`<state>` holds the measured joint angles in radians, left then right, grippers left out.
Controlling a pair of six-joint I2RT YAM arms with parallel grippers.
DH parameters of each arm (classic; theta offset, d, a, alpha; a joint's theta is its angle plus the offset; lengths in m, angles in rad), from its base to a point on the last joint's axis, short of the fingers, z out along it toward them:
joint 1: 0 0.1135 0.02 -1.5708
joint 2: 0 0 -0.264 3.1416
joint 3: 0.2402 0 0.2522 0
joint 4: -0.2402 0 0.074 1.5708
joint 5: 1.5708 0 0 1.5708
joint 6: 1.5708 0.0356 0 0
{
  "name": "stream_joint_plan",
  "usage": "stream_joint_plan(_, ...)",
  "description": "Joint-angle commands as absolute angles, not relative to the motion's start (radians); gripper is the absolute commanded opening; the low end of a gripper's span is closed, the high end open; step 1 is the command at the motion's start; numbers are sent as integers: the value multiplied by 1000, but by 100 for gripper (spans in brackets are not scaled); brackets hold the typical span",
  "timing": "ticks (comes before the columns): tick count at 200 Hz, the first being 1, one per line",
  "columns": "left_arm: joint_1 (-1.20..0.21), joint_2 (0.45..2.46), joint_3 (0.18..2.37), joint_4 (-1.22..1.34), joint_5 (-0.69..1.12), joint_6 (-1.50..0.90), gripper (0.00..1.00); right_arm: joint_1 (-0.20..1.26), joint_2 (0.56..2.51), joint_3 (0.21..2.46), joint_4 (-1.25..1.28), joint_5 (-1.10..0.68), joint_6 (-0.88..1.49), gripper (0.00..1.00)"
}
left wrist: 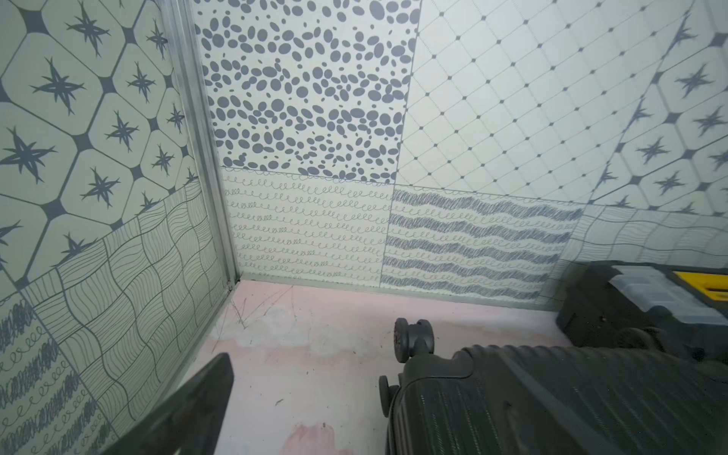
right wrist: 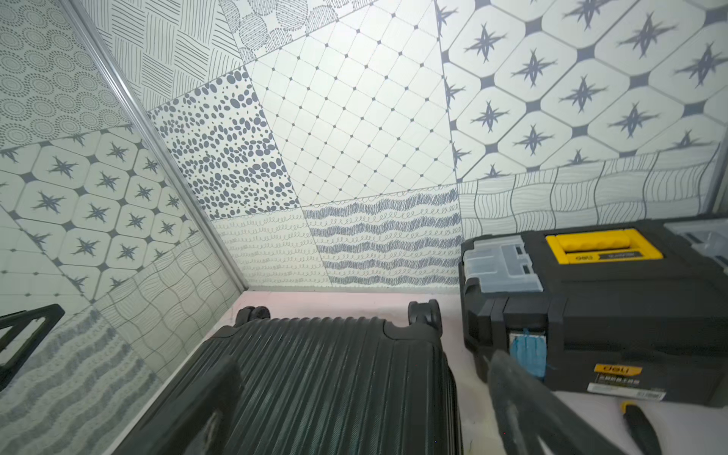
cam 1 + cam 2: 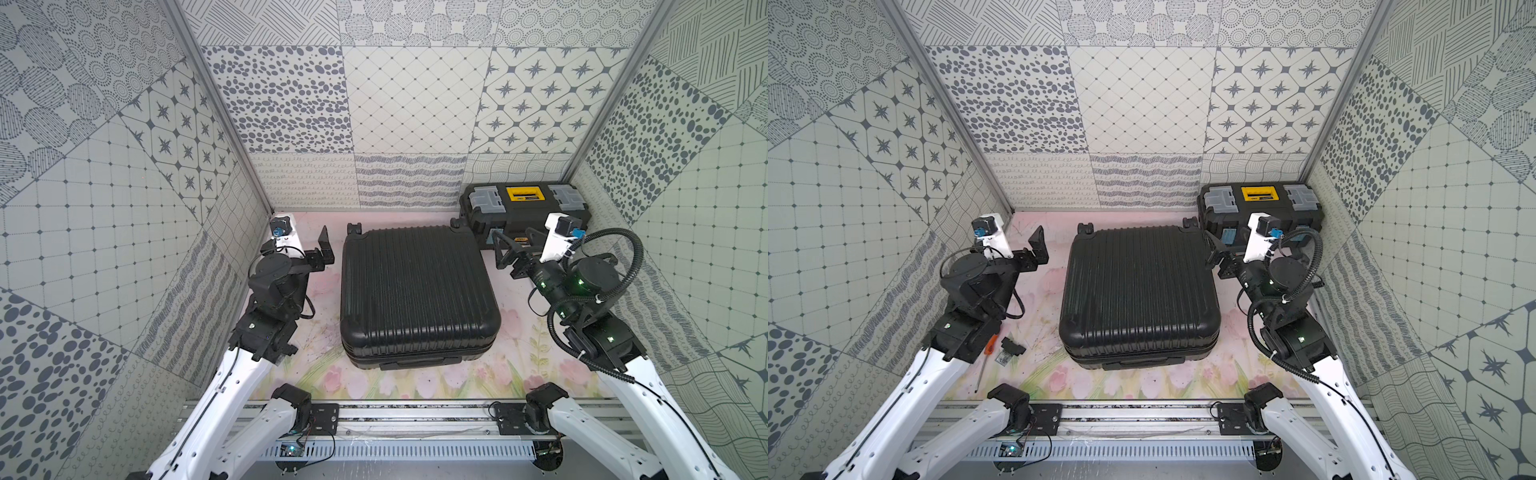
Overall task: Open the suitcase zippers
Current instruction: Adjust the suitcase at the center of the board.
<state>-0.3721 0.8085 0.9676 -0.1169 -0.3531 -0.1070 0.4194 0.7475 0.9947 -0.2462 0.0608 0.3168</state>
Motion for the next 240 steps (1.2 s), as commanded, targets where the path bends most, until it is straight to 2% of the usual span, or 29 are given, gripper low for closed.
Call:
stream_joint_plan(1,-385,819,1103,-803,-30,-390,99,403,730,996,-455,-77,508,99)
stream_joint_plan(11,-383,829,1093,-813,-27,-466,99,390,791,1050,-539,-135,508,99)
stream_joint_plan(25,-382,870,1110,-832,48,-501,99,384,885,1121,-655,-119,503,99)
stream_joint_plan(44,-381,952,1158,-885,98,-522,99,364,988,1144,-664,-155,502,99)
stream_joint_plan(76,-381,1045,1235,-1018,-13,-481,99,327,1185,1215,-656,-305,480,99)
stream_joint_plan(113,-381,1047,1202,-1049,-81,-467,99,328,1450,1382,-668,-417,482,99)
stream_joint_plan(141,-382,964,1116,-1082,-82,-524,99,379,1689,1601,-676,-530,458,99)
stream_joint_plan(169,-382,817,1035,-1107,-81,-553,99,486,1980,1975,-810,-709,381,95)
stream_joint_plan(185,-382,761,1018,-1146,-69,-572,99,538,2021,2134,-884,-608,336,94)
stream_joint_plan(200,-382,724,1010,-1169,-66,-576,99,545,1957,2148,-901,-445,354,94)
stream_joint_plan(225,-381,733,1031,-1162,-59,-564,99,539,1713,1918,-840,-166,428,95)
stream_joint_plan(240,-382,759,1045,-1132,-22,-572,99,526,1581,1765,-809,-75,450,96)
